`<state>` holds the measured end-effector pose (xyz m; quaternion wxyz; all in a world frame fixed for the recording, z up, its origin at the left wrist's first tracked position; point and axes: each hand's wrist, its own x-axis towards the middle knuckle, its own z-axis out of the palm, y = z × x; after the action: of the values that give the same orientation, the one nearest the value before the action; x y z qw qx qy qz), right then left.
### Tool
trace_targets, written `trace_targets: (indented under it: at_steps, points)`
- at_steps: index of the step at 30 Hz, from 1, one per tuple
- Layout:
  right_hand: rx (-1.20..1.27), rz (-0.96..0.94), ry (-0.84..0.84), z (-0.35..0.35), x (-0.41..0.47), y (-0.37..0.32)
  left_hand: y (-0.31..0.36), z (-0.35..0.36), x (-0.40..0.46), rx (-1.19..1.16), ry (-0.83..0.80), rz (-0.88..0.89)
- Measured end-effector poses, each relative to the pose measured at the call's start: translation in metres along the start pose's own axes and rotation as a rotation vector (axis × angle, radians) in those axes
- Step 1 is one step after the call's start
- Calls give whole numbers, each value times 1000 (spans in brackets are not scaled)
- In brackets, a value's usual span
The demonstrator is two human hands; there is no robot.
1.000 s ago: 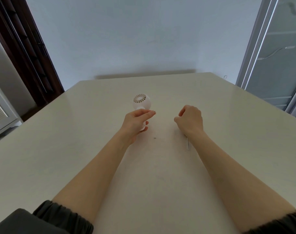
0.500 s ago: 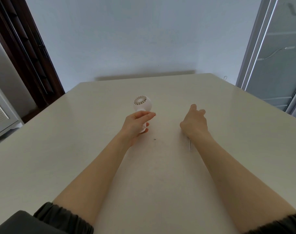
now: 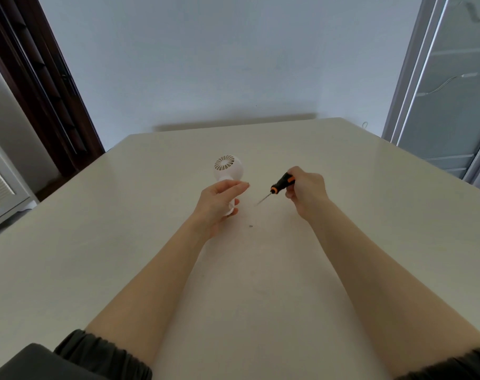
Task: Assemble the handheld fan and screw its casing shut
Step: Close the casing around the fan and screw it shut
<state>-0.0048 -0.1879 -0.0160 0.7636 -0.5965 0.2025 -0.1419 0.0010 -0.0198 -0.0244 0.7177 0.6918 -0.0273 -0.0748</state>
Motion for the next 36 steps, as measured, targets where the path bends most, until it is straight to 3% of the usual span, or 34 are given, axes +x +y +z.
trace_targets:
  at_steps: [6,13,36]
  points:
    - [280,35,37,3,-4,1,0,-2,0,-19,16,1]
    - [254,-66,93,4,-5,-1,0,-2,0,-36,44,30]
    - [216,-105,110,5,-6,-1,0,-2,0,-36,75,20]
